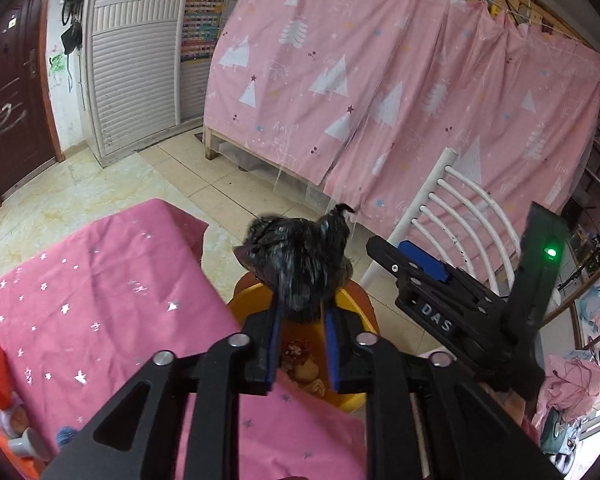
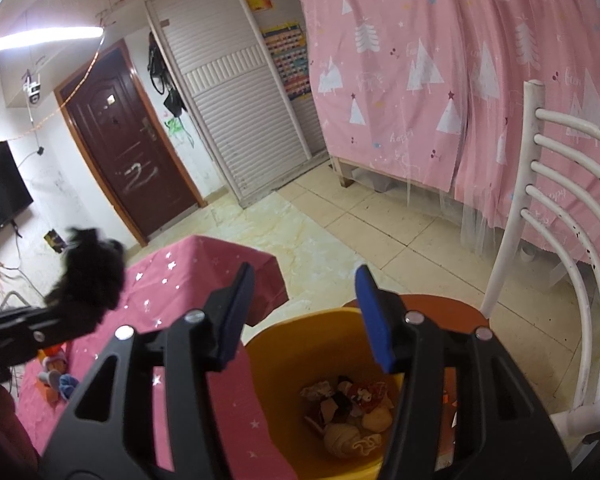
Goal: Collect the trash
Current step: 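Carry the black bag and red candy bag over the yellow bin and open both tools, then move both open tools back over the remaining trash on the table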
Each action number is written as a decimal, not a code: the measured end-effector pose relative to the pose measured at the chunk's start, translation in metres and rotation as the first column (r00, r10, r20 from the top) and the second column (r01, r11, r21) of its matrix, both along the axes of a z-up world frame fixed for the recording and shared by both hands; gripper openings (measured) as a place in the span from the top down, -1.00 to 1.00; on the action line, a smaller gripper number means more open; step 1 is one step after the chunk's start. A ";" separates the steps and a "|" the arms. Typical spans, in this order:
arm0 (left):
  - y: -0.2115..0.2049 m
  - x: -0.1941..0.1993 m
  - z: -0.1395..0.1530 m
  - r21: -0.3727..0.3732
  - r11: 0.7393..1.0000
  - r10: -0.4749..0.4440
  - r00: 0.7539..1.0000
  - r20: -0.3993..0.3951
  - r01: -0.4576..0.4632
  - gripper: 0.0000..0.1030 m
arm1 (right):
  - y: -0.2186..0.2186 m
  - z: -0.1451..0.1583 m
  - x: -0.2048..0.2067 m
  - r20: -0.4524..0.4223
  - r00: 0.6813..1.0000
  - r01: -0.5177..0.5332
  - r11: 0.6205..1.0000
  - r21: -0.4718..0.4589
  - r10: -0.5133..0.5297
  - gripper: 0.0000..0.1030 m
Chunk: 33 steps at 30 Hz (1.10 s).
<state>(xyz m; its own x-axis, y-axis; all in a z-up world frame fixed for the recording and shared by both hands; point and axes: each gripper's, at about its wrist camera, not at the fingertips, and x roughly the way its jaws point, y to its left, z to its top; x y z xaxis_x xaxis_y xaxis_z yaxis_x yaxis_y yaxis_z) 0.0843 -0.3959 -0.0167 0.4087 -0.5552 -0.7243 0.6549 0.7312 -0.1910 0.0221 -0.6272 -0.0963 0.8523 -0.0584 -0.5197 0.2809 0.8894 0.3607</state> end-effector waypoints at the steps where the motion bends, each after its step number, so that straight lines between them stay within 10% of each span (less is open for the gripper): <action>1: -0.004 0.001 -0.002 0.001 1.000 -0.003 1.000 -0.011 0.003 0.43 | -0.001 0.000 -0.001 0.001 1.000 0.000 1.000 0.004 0.000 0.01; 5: -0.013 0.002 -0.007 -0.001 1.000 -0.013 0.999 -0.040 0.013 -0.09 | -0.004 0.001 -0.001 0.007 1.000 0.002 1.000 0.010 -0.002 0.01; 33: 0.066 0.009 0.013 -0.022 0.992 0.124 0.992 -0.019 -0.125 -0.16 | 0.056 0.011 0.014 0.000 0.990 -0.140 0.989 -0.039 0.140 -0.22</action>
<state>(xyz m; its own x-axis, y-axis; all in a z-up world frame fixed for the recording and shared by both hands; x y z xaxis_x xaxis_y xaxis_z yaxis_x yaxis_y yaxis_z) 0.0931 -0.3302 -0.0041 0.4631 -0.5178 -0.7193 0.5555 0.8020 -0.2198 0.0363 -0.5709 -0.0848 0.8550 0.0414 -0.5170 0.1515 0.9334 0.3253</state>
